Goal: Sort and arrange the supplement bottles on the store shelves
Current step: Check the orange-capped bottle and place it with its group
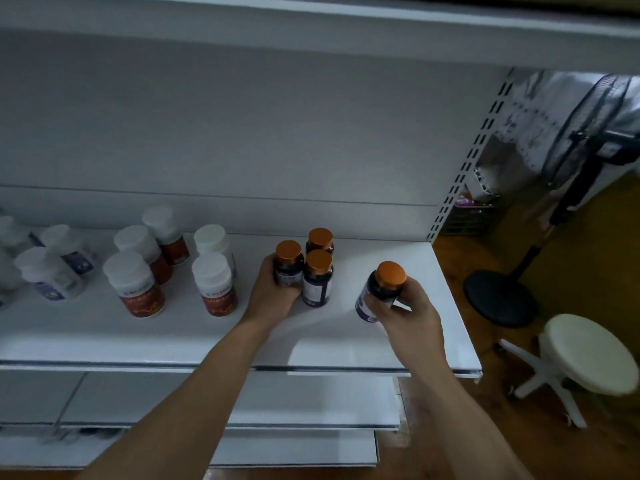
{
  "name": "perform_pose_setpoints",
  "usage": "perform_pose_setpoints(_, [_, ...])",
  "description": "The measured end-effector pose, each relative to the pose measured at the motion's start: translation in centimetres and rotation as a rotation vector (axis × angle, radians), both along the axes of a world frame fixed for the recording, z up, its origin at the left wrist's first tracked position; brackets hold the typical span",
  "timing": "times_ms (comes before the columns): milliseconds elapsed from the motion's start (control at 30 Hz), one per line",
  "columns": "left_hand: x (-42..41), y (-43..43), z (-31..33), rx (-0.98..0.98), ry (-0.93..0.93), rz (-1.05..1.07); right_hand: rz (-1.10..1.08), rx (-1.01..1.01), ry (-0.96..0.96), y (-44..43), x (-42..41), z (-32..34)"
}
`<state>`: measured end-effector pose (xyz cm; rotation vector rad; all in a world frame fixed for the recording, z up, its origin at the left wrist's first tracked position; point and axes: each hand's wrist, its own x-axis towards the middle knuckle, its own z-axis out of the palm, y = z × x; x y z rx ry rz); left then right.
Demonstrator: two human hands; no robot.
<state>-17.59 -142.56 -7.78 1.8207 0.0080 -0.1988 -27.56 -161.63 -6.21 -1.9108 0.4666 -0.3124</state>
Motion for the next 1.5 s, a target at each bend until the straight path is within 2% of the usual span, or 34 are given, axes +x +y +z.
perform_pose_setpoints(200, [-0.5,1.1,0.6,0.013,0.019,-0.111,0.079,0.002,0.01,1.3,-0.7,1.0])
perform_pose_setpoints(333, [-3.6,2.7,0.6,0.027,0.085,-0.033,0.148,-0.004,0.043,2.2,-1.3,1.1])
perform_pose_setpoints(433, [-7.9,3.3,0.6,0.043,-0.044,-0.015,0.212,-0.024,0.047,3.0,-2.0,1.7])
perform_pose_setpoints(533, [-10.5,3.3,0.7,0.044,-0.113,-0.114,0.287,-0.031,0.014,4.1,-2.8,2.8])
perform_pose_setpoints(700, [-11.5,2.4,3.3,0.053,-0.255,-0.228,0.407,-0.099,-0.163,6.1,-4.5,5.0])
perform_pose_setpoints(900, [-12.7,1.9,5.6,-0.08,-0.396,-0.195,0.446,-0.307,-0.486,6.9,-6.2,7.7])
perform_pose_setpoints(1100, [-13.5,1.6,6.3,-0.15,-0.404,-0.245,0.442,-0.326,-0.527,6.6,-7.2,8.3])
perform_pose_setpoints(1167, [-13.7,1.6,6.4,-0.116,-0.438,-0.25,0.441,-0.23,-0.481,6.4,-7.4,8.3])
perform_pose_setpoints(1333, [-13.9,2.1,6.3,-0.154,-0.443,-0.183,0.336,0.441,-0.237,5.3,-7.2,7.5])
perform_pose_setpoints(1500, [-14.2,1.8,7.1,-0.245,-0.475,-0.174,0.305,0.745,-0.077,4.9,-6.8,7.1])
